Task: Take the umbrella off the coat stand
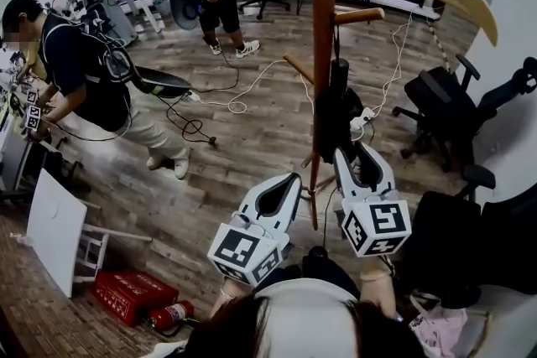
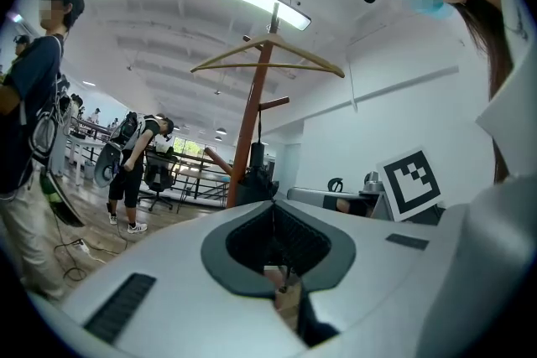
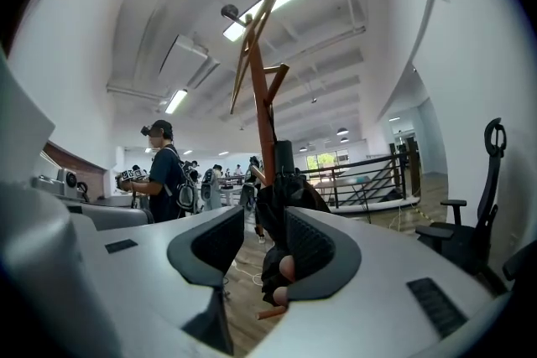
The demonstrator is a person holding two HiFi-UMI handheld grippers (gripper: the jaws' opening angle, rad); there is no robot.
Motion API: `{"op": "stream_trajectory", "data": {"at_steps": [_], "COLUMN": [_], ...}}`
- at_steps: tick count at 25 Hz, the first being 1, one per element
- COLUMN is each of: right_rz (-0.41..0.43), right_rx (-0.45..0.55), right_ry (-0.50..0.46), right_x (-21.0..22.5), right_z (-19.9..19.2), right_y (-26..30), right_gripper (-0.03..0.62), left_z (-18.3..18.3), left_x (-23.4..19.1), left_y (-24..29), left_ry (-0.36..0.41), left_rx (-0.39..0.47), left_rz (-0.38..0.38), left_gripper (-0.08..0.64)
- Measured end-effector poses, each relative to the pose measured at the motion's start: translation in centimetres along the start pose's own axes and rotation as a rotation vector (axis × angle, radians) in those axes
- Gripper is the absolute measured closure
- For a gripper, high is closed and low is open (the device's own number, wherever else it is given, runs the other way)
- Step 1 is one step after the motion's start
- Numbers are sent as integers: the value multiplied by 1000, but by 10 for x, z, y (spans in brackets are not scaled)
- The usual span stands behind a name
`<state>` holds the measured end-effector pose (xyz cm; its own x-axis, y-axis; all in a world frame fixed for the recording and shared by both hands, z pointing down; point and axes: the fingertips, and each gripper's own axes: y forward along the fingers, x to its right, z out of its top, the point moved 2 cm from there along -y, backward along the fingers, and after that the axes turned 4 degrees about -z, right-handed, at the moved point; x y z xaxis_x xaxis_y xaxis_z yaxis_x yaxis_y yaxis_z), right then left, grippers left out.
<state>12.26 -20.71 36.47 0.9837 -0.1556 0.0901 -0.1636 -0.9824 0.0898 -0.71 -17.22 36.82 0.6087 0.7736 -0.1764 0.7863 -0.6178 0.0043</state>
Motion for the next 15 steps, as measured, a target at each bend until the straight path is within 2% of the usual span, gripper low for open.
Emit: {"op": "stream_trajectory", "data": {"at_steps": [15], "right_rz": [39], "right_rx": [-100], "right_ry": [4], "right_x": [22], "right_z": [-22], "right_y": [47], "right_gripper": [374], "left_z": [-7], "left_x": [-21], "left_y": [29], "left_ry": [-21], "left_rx": [-23], "left_rz": [58], "left_gripper": [551]}}
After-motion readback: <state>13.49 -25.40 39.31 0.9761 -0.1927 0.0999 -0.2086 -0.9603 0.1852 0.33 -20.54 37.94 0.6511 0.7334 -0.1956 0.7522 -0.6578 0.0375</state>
